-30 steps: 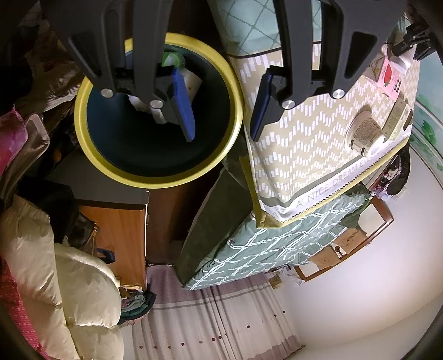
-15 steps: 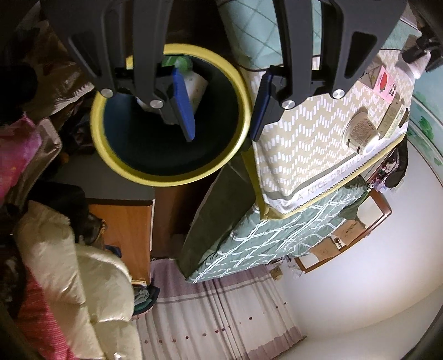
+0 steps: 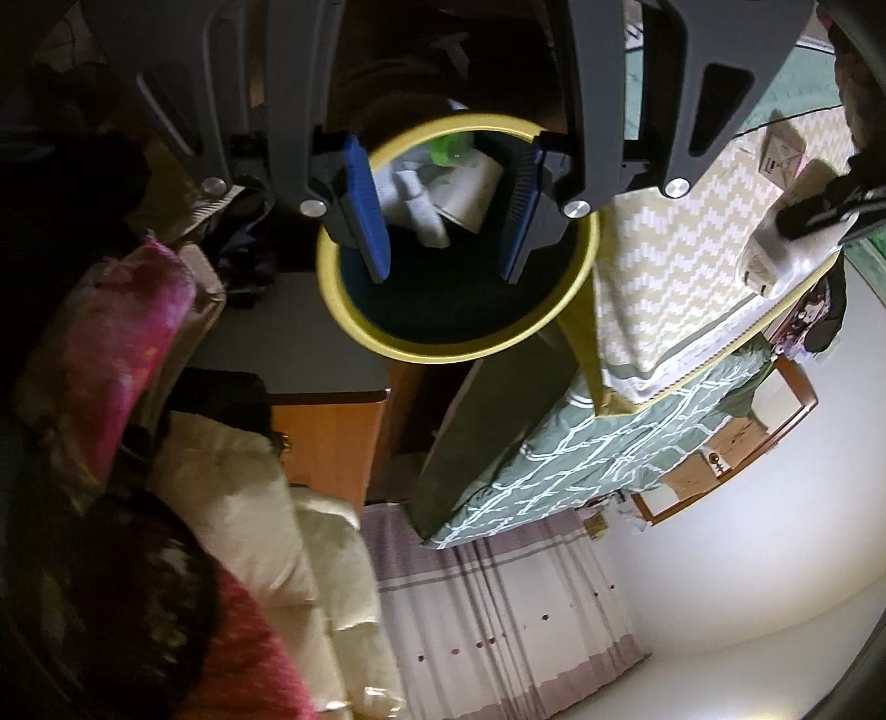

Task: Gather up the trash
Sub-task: 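Carry the pill bottle with the left gripper over the yellow bin and release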

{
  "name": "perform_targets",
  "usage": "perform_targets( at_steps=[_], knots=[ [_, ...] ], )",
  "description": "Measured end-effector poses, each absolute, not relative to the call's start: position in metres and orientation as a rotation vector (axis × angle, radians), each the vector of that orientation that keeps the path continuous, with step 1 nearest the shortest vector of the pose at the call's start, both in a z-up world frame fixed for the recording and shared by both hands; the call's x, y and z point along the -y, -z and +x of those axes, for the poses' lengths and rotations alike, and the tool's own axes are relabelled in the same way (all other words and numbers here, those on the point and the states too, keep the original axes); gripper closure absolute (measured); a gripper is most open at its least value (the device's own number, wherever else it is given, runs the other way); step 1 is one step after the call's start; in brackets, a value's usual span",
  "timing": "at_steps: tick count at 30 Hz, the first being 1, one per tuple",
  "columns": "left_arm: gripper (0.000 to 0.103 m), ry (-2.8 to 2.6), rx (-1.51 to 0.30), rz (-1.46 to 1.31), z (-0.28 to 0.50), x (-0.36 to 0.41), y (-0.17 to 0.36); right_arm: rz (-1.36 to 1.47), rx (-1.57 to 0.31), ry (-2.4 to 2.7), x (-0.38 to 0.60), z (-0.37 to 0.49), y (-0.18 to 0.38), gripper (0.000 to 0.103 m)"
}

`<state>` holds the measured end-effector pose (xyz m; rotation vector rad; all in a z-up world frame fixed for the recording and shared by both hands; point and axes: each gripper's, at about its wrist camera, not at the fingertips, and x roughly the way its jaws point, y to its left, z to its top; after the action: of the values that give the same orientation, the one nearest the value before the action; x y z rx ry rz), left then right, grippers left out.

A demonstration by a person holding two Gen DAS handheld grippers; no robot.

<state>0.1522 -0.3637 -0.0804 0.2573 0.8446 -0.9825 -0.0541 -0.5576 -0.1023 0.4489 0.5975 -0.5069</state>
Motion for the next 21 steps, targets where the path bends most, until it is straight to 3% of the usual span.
perform_targets(
  at_steps=[11, 15, 17, 18, 21],
  knots=[
    [0.056, 1.018, -0.882, 0.325, 0.154, 0.471, 0.103, 0.485, -0.587, 0.549, 0.588, -0.083, 0.113, 0.063],
    [0.056, 1.017, -0.897, 0.348, 0.154, 0.498, 0.111, 0.497, -0.581, 0.563, 0.593, -0.088, 0.115, 0.057],
    [0.040, 0.998, -0.903, 0.344, 0.158, 0.508, 0.114, 0.505, -0.580, 0.568, 0.595, -0.089, 0.117, 0.057],
    [0.018, 0.983, -0.894, 0.330, 0.159, 0.509, 0.112, 0.509, -0.580, 0.569, 0.596, -0.089, 0.118, 0.057],
    [0.014, 0.970, -0.849, 0.284, 0.160, 0.500, 0.099, 0.509, -0.584, 0.564, 0.592, -0.087, 0.118, 0.056]
  ],
)
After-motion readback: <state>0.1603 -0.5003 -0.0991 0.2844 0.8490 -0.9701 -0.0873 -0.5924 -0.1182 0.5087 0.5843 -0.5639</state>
